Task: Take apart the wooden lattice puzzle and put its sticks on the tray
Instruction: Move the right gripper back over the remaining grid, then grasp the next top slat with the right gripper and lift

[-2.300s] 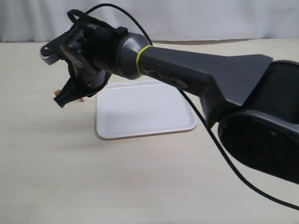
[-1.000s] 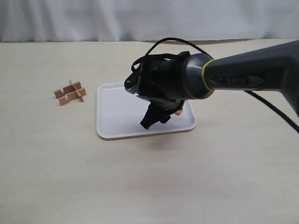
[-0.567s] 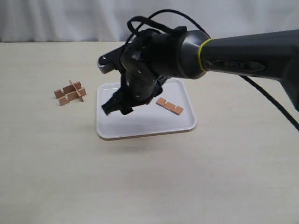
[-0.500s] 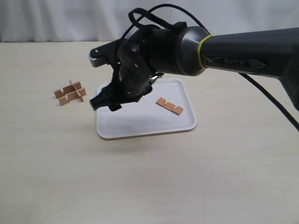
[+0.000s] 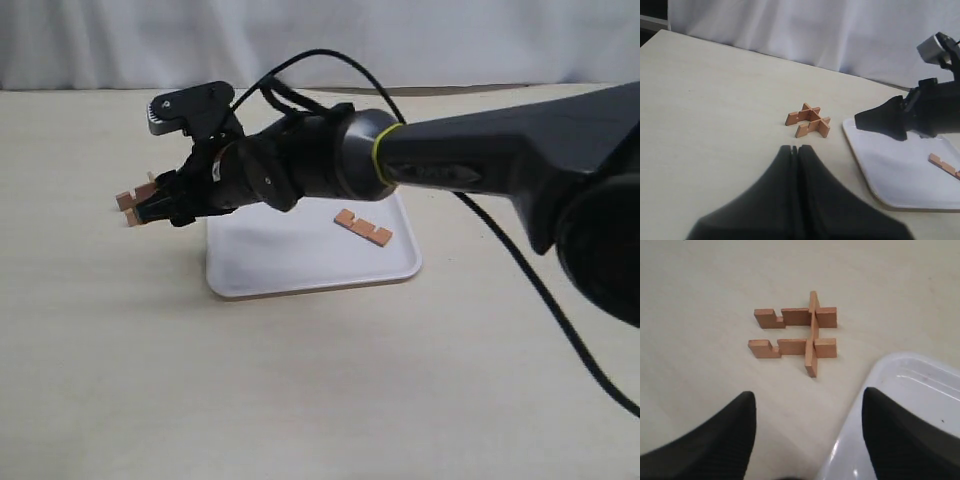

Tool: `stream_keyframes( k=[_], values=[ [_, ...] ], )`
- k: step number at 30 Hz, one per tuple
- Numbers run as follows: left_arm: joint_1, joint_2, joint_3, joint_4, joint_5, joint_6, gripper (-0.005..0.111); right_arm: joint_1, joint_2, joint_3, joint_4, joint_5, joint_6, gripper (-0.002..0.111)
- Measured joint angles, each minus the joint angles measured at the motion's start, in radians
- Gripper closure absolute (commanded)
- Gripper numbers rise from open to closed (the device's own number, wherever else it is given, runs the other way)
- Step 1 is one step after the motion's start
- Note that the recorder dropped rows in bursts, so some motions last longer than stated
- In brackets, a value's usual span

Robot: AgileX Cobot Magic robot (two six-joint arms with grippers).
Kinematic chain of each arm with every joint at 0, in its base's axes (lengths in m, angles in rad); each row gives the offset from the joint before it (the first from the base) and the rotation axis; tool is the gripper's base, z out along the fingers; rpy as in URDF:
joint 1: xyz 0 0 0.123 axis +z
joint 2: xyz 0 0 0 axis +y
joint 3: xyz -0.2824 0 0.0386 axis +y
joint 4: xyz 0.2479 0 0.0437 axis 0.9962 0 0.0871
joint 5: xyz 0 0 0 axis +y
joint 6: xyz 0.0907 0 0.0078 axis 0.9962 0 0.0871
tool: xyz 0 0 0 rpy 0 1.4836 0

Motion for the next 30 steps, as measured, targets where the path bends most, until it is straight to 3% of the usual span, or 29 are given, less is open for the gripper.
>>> stream_keyframes(
  k=[9, 25, 30],
  values=[
    [0.0, 0.0, 0.0, 0.0, 0.0, 0.0, 0.107, 0.019, 0.073, -0.002, -0.026, -0.156, -0.076, 0.052],
    [0.0, 0.0, 0.0, 0.0, 0.0, 0.0, 0.107, 0.019, 0.206, -0.122, -0.028, -0.168, -0.084, 0.056],
    [0.0, 0.0, 0.0, 0.0, 0.0, 0.0, 0.107, 0.019, 0.229, -0.148, -0.028, -0.172, -0.084, 0.067]
  ],
)
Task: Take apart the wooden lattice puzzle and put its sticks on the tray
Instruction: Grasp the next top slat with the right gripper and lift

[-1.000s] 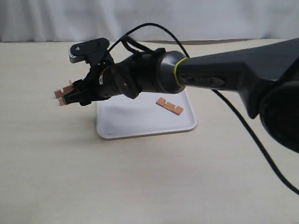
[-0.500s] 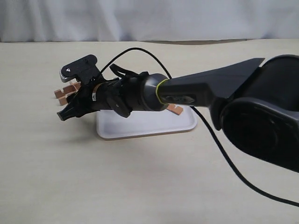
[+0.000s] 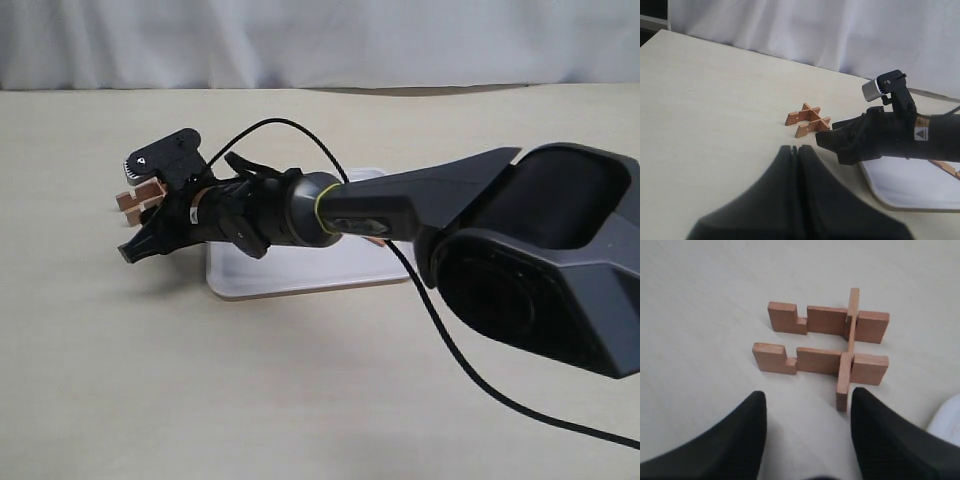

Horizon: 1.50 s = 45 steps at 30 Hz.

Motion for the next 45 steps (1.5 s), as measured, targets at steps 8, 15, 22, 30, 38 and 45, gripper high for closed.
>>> stream_keyframes(
  k=[8, 15, 22, 30, 38, 45],
  values=[
    [0.0, 0.0, 0.0, 0.0, 0.0, 0.0, 0.107, 0.0, 0.008, -0.004, 0.035, -0.049, 0.0, 0.104],
    [0.0, 0.0, 0.0, 0.0, 0.0, 0.0, 0.107, 0.0, 0.001, -0.004, 0.052, -0.049, 0.0, 0.071],
    [0.0, 0.0, 0.0, 0.0, 0.0, 0.0, 0.107, 0.0, -0.005, -0.005, 0.055, -0.077, 0.0, 0.065],
    [0.0, 0.0, 0.0, 0.0, 0.0, 0.0, 0.107, -0.015, 0.037, -0.024, 0.057, -0.101, -0.002, 0.07],
    [0.0, 0.0, 0.0, 0.0, 0.0, 0.0, 0.107, -0.024, 0.041, -0.03, 0.06, -0.121, -0.004, 0.104],
    [0.0, 0.0, 0.0, 0.0, 0.0, 0.0, 0.107, -0.028, 0.041, -0.03, 0.073, -0.119, -0.004, 0.104]
  ],
)
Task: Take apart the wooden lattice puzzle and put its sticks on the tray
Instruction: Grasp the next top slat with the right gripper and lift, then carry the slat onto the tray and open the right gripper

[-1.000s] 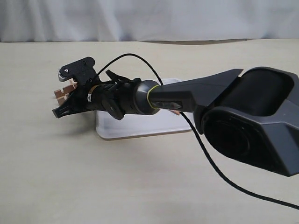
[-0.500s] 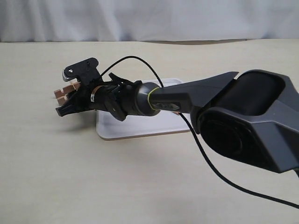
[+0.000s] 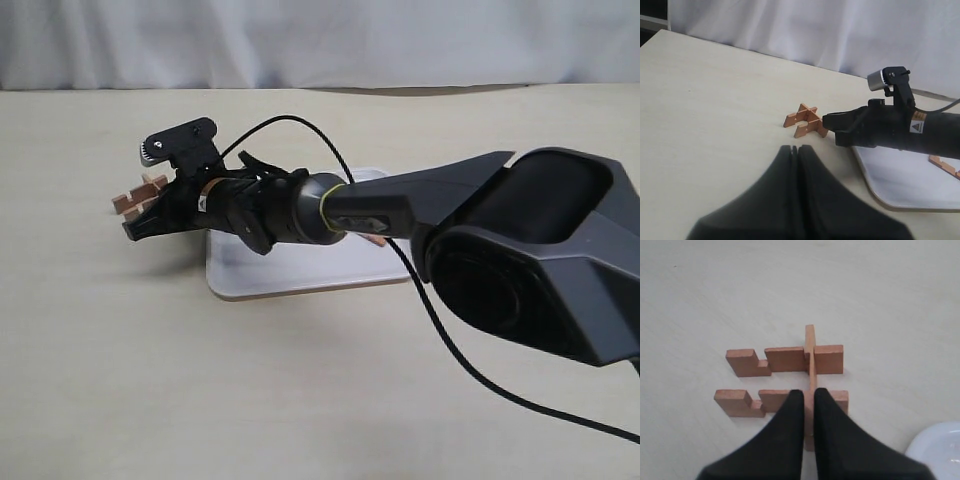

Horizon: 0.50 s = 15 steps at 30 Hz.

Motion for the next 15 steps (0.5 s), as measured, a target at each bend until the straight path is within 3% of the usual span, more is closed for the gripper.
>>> stream_keyframes(
  k=[15],
  values=[
    [0.0, 0.0, 0.0, 0.0, 0.0, 0.0, 0.107, -0.001, -0.139, 0.054, 0.0, 0.126, -0.004, 0.104]
  ],
)
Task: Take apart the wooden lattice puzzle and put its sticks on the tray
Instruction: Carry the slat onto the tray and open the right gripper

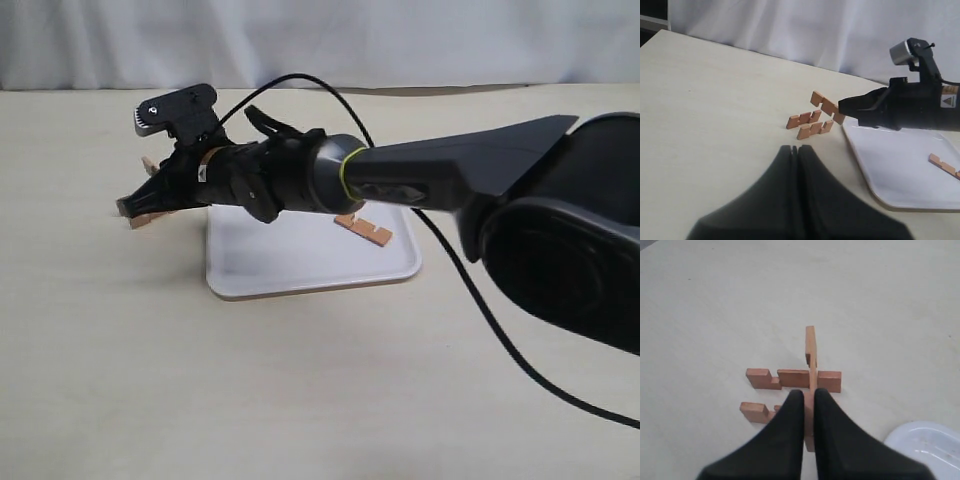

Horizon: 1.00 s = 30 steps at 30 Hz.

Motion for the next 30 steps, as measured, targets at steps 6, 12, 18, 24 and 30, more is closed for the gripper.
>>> stream_keyframes(
  k=[6, 12, 18, 24, 30],
  values=[
    [0.0, 0.0, 0.0, 0.0, 0.0, 0.0, 0.107, -0.005, -0.16, 0.159, -0.03, -0.019, -0.007, 0.104],
    [0.0, 0.0, 0.0, 0.0, 0.0, 0.0, 0.107, -0.137, -0.384, 0.54, -0.012, -0.204, -0.01, 0.104],
    [0.0, 0.0, 0.0, 0.0, 0.0, 0.0, 0.107, -0.254, -0.421, 0.725, 0.005, -0.222, -0.008, 0.102],
    [0.0, 0.0, 0.0, 0.0, 0.0, 0.0, 0.107, -0.25, -0.395, 0.725, 0.079, -0.239, 0.015, 0.056],
    [0.0, 0.0, 0.0, 0.0, 0.0, 0.0, 0.107, -0.216, -0.408, 0.696, 0.109, -0.242, 0.019, 0.038]
  ],
)
